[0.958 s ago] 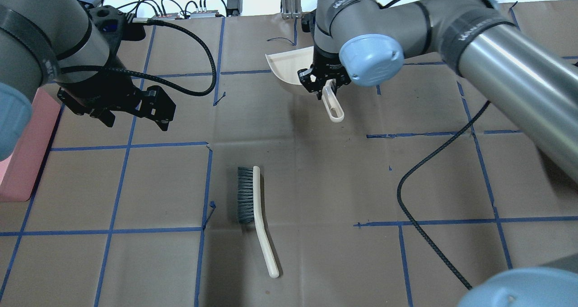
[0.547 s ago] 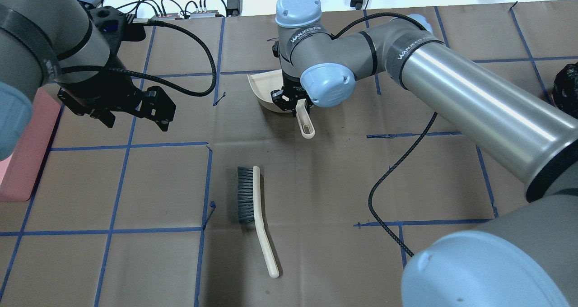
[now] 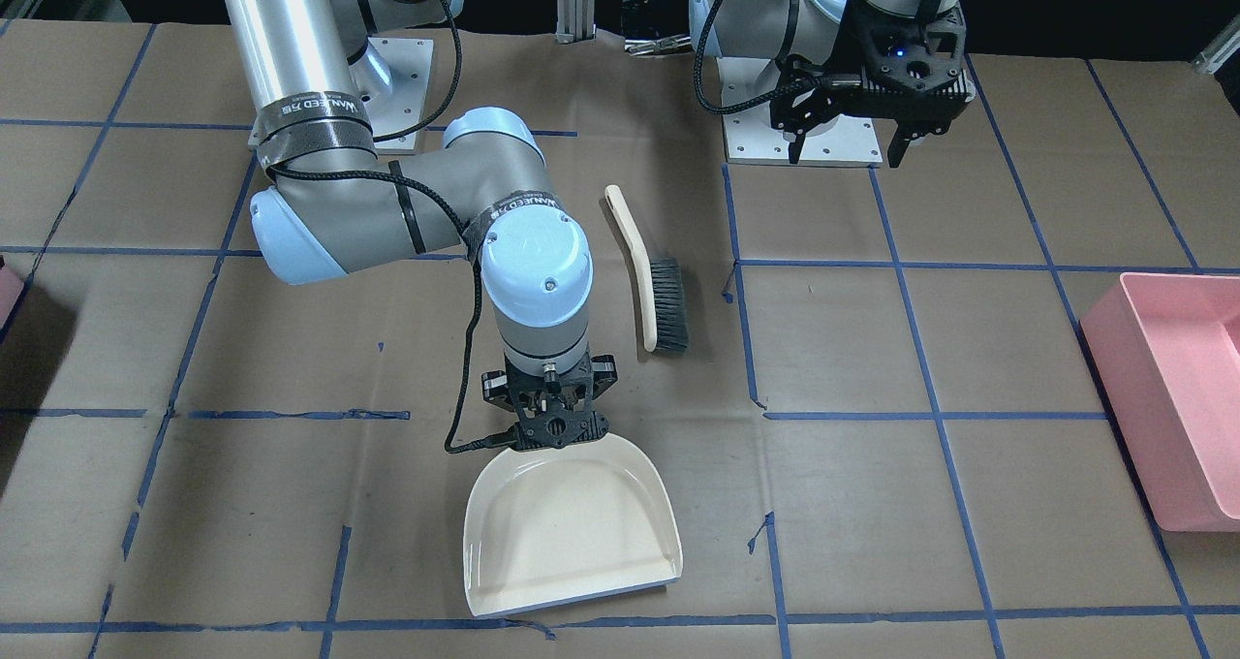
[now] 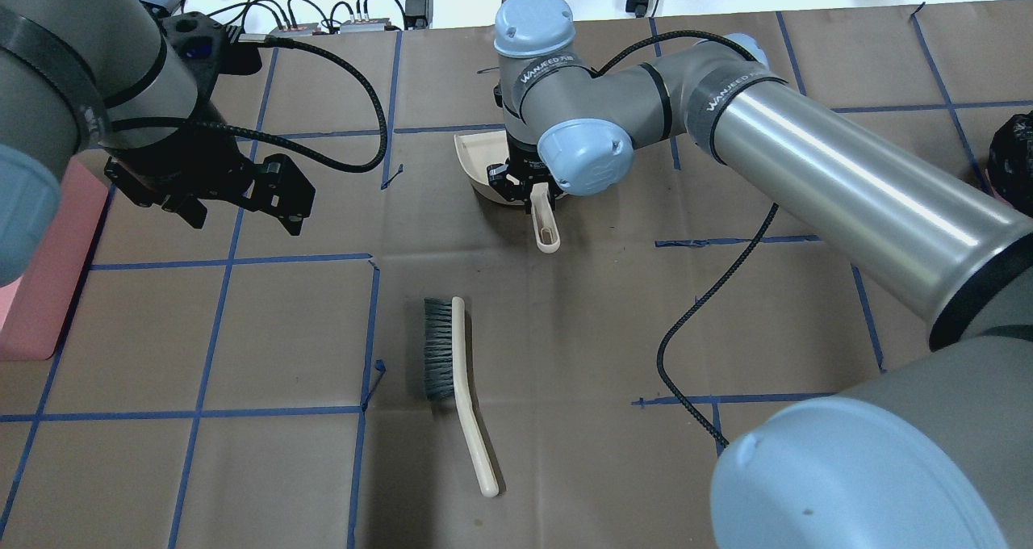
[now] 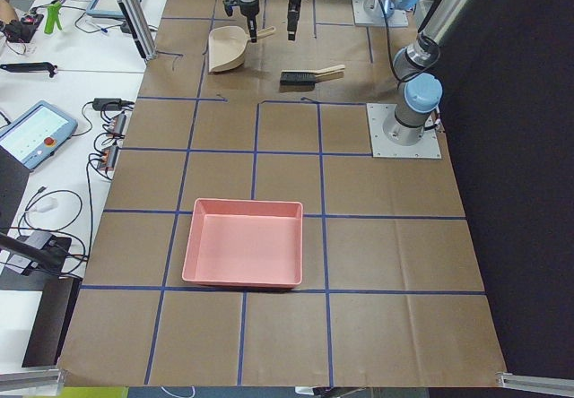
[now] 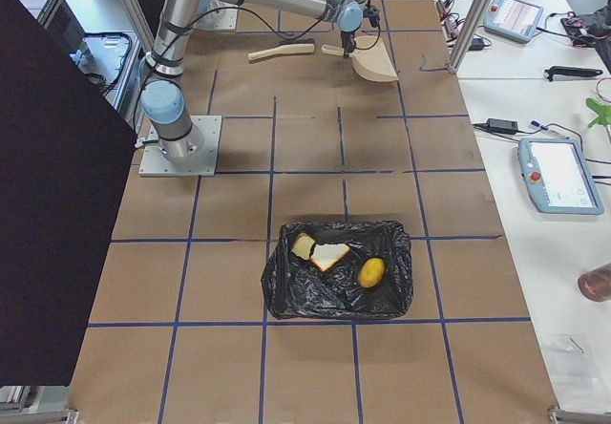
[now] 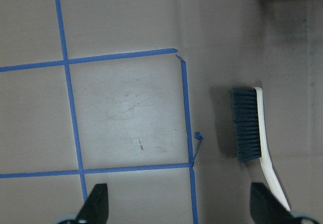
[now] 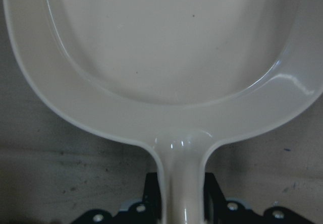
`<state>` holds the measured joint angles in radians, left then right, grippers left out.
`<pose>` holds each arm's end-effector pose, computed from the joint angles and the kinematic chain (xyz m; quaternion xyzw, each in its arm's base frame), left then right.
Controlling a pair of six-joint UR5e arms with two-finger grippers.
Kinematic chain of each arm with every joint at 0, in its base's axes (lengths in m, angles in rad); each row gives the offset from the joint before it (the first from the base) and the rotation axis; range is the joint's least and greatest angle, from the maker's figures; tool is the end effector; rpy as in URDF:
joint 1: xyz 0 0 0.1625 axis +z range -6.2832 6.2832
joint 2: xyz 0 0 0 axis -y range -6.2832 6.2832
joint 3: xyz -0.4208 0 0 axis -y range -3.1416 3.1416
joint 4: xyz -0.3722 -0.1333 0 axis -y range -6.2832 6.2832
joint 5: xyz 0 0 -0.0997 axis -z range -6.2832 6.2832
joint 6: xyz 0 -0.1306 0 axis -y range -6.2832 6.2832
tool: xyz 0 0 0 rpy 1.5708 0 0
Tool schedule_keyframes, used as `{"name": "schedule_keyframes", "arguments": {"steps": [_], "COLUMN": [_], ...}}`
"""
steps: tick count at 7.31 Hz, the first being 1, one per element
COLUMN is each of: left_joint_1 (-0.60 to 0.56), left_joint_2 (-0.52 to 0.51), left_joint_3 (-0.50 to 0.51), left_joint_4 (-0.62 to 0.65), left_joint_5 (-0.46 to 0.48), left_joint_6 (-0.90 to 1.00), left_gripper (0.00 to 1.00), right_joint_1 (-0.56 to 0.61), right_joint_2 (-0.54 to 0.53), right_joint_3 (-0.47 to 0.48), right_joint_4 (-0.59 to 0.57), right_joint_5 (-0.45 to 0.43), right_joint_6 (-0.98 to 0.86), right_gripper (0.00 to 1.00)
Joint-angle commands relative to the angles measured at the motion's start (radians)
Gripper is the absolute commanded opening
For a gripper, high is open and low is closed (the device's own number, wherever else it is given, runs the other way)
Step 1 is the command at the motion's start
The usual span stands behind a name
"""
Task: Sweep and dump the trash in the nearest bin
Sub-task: 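Lower the dustpan onto the table with the right gripper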
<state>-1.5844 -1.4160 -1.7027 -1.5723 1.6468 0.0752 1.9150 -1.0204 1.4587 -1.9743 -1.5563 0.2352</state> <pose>-0.1289 -0.4080 0.4587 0.0439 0.9983 -0.0095 0.0383 0.3473 -0.5683 0.2292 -0.0543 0.9983 0.0187 0.0020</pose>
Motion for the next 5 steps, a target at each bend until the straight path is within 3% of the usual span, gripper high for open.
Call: {"name": "schedule_keyframes", "arguments": {"steps": [1,3,5], "left_joint_1": [0.000,0.001,0.001], "left_joint_2": [-0.001,-0.001,-0.001], "left_joint_3": [0.000,0.000,0.000], "left_joint_4": [0.000,0.000,0.000], "left_joint_5": [0.001,0.001,-0.001], "left_joint_6": [0.000,0.000,0.000], "left_gripper": [1.00,1.00,1.00], "right_joint_1": [-0.005,-0.005,-0.005], "right_joint_2": [0.019,0.022,0.020], "right_joint_3": [0.000,0.000,-0.004], "right_joint_4": [-0.003,-0.032,-0.041], "right_joint_5": [-0.002,-0.002,0.002], "right_joint_6": [0.010,0.007,0.009], "right_gripper": [0.05,0.06,0.13]}}
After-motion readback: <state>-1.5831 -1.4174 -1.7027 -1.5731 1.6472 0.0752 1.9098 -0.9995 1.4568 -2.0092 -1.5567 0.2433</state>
